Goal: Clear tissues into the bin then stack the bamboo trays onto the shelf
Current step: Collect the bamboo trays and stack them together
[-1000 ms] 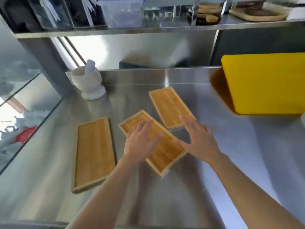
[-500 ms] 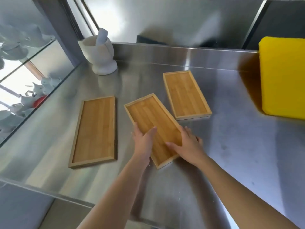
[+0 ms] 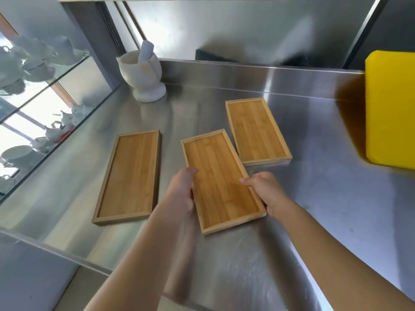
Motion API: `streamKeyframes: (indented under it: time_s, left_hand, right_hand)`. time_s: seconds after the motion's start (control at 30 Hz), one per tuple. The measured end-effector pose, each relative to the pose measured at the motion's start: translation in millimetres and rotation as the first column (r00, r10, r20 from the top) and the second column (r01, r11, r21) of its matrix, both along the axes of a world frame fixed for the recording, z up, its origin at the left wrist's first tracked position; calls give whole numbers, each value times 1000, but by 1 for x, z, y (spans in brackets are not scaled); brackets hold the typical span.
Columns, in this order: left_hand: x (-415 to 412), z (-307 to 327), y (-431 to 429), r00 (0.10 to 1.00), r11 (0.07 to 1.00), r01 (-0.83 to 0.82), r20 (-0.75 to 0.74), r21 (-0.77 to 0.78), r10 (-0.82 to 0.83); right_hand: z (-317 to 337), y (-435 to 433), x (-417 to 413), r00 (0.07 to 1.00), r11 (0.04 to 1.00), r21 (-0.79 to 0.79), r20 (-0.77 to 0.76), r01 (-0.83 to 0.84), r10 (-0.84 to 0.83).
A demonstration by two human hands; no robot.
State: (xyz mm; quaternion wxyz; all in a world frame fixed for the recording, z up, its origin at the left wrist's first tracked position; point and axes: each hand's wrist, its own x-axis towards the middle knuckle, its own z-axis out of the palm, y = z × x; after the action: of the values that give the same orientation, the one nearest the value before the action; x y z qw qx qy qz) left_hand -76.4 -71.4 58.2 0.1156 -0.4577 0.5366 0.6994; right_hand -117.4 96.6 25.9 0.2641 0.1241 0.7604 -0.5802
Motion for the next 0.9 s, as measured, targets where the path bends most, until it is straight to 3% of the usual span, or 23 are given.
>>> streamKeyframes:
  time_s: [0.13,0.2,0.4,0.57,0.9]
  left_hand:
    - [7,-4,-4,993,994,103,54,18,-104]
    - [8,-8,-3,994,993,107,30,-46,-105]
    - [12,-13,-14,974,898,117,-127,-424,-187]
    - [21,-10,-58,978,742,128,-40,-658,-205]
    - [42,-14,-151,987,642,136,48,-755,-153]
  right_hand:
    - [-4,-7,4,1000,997,81,-20,-15,17]
    - [-5,-11,8,997,993,109,-56,-37,43]
    - [13,-33,11,952,941,310,-223,-135,210]
    - [21,-70,18,833,815,523,-315,-248,455]
    - [14,-165,36,706,697,650,-338,-303,622]
